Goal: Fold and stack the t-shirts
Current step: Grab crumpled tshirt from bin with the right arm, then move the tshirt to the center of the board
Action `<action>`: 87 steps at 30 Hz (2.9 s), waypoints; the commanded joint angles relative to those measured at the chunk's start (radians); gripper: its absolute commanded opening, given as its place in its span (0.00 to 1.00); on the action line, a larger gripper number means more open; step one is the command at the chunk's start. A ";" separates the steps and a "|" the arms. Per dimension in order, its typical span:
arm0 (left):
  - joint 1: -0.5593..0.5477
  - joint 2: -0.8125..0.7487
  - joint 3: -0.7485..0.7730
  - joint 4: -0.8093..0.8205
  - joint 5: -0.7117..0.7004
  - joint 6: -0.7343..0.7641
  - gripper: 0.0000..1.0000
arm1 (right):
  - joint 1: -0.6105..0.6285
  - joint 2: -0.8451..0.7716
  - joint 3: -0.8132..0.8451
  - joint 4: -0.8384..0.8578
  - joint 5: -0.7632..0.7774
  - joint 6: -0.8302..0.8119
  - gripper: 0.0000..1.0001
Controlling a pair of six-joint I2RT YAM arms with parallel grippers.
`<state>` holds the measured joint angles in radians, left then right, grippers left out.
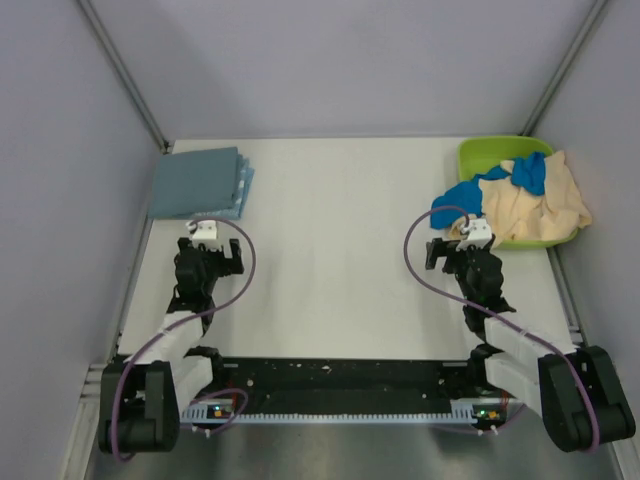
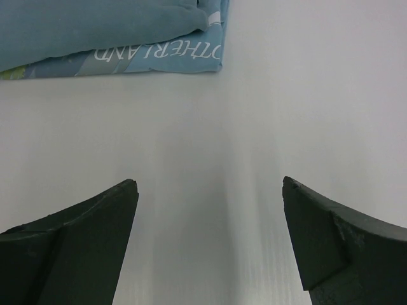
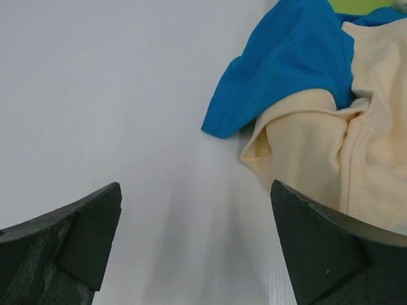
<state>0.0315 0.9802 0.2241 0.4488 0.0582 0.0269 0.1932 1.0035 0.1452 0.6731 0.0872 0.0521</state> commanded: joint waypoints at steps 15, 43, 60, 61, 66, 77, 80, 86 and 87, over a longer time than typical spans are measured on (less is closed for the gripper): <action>0.015 0.193 0.734 -0.691 0.486 0.288 0.99 | -0.034 -0.013 0.845 -0.612 -0.092 0.099 0.99; -0.062 0.498 0.952 -1.021 0.373 0.403 0.92 | -0.486 1.251 1.910 -1.173 0.210 0.017 0.60; -0.061 0.586 1.015 -1.064 0.327 0.406 0.99 | -0.486 1.166 2.029 -1.251 0.284 -0.086 0.00; -0.061 0.588 1.017 -1.068 0.333 0.407 0.99 | -0.483 1.134 2.025 -1.247 0.286 -0.089 0.00; -0.061 0.591 1.023 -1.072 0.341 0.406 0.99 | -0.425 0.917 2.007 -1.207 0.309 -0.144 0.00; -0.061 0.430 0.943 -1.018 0.307 0.424 0.99 | -0.313 0.391 1.774 -0.730 -0.324 -0.138 0.00; -0.059 0.391 0.939 -1.010 0.302 0.421 0.99 | -0.232 0.366 1.833 -0.623 -0.527 -0.004 0.00; -0.039 0.322 0.908 -0.966 0.250 0.397 0.99 | -0.068 0.458 2.089 -0.272 -0.898 0.463 0.00; -0.038 0.316 0.906 -0.955 0.226 0.386 0.99 | -0.048 0.472 2.116 -0.185 -0.920 0.567 0.00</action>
<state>-0.0235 1.3476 1.1503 -0.5758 0.3470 0.4358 0.0612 1.4300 2.1292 0.1341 -0.5655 0.2562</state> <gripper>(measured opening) 0.987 0.012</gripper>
